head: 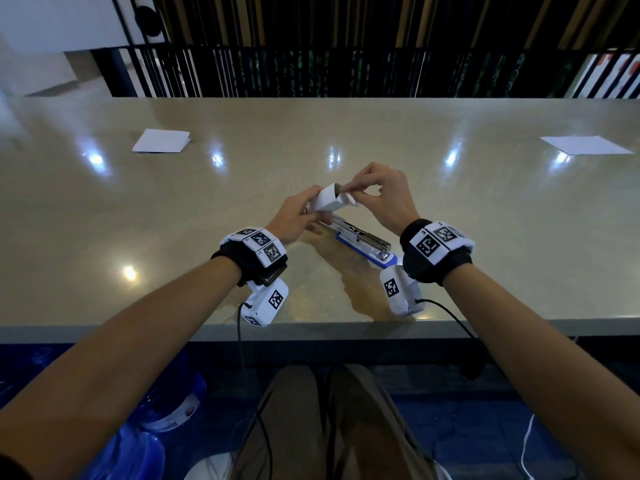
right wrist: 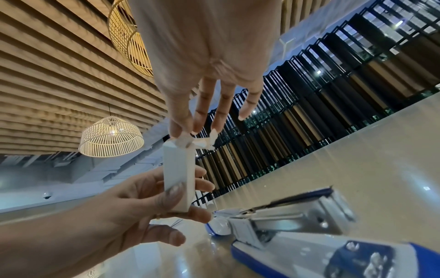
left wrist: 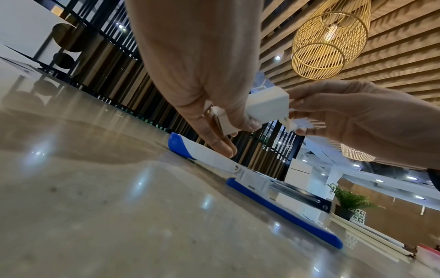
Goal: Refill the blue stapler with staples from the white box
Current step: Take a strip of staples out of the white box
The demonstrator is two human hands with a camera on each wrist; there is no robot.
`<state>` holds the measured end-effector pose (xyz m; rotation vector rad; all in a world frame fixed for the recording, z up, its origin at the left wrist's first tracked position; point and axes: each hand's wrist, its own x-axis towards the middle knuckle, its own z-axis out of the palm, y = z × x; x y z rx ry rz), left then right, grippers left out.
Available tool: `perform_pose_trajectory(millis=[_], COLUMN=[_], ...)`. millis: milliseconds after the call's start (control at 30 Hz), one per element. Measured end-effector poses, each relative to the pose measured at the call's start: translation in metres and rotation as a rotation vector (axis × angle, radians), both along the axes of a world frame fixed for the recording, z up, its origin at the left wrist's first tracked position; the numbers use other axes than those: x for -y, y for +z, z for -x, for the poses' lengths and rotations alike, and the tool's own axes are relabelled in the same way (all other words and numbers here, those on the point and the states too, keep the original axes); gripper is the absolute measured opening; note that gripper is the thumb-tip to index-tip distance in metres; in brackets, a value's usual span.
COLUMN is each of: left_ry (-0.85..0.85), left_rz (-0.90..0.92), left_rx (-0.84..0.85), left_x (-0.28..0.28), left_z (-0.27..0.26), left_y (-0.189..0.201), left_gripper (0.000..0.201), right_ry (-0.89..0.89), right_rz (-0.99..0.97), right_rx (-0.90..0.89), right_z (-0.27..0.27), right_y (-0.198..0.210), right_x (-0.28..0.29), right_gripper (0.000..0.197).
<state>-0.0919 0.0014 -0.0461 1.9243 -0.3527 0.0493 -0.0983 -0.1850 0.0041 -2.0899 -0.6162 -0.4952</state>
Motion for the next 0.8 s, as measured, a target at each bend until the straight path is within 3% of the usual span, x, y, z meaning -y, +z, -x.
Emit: perform_pose_trajectory(millis=[433,700,800], left_ry=[-0.046,-0.073,-0.105], left_rz=[-0.085,-0.076,-0.096], left_rx=[0.063,0.04,0.013], left_x=[0.001,-0.0009,0.0022], left_z=[-0.0004,-0.0005,0.003], left_y=[0.0027,0.0025,0.0052], left_gripper=[0.039,0.043,0.055], right_ry=[0.015,0.06,0.024], right_rz=[-0.04,0.05,0.107], right_rx=[-0.055,-0.035,-0.024], right_z=[-0.001,0.0016,-0.0007], right_y=[0.0015,-0.0014,-0.0035], right_x=[0.0027,0.0045,0.0037], right_gripper=[0.018,0.04,0.044])
